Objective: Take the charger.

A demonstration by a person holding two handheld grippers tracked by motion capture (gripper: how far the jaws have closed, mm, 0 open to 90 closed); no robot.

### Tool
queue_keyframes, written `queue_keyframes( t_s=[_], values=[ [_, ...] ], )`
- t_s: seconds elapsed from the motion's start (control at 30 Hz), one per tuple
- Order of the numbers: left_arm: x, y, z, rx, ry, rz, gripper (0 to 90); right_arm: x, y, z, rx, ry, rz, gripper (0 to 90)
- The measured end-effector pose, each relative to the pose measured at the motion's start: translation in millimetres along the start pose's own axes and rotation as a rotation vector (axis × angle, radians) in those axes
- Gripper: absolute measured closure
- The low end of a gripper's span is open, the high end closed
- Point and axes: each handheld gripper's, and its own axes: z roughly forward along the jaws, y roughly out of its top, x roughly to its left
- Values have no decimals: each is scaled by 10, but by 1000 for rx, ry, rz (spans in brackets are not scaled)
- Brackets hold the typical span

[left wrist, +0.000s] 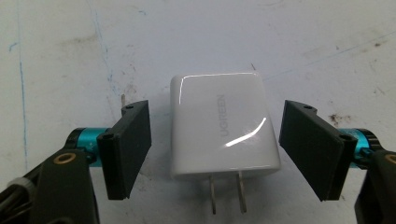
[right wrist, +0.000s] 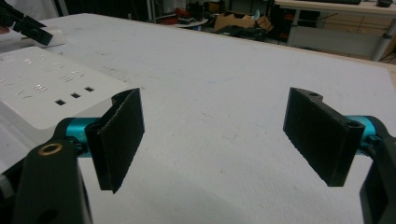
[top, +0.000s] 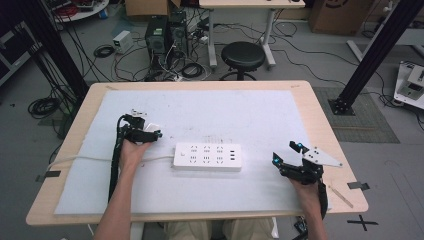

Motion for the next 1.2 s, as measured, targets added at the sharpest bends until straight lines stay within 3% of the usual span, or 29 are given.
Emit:
queue_keyframes(
  t_s=[0.8,1.2],
  values=[
    [-8,-28,50,1,-6,18,403,1,0,3,-1,-2,-8,210],
    [2,-32,47,-5,-6,17,424,4,-1,0,0,-4,-5,210]
  ],
)
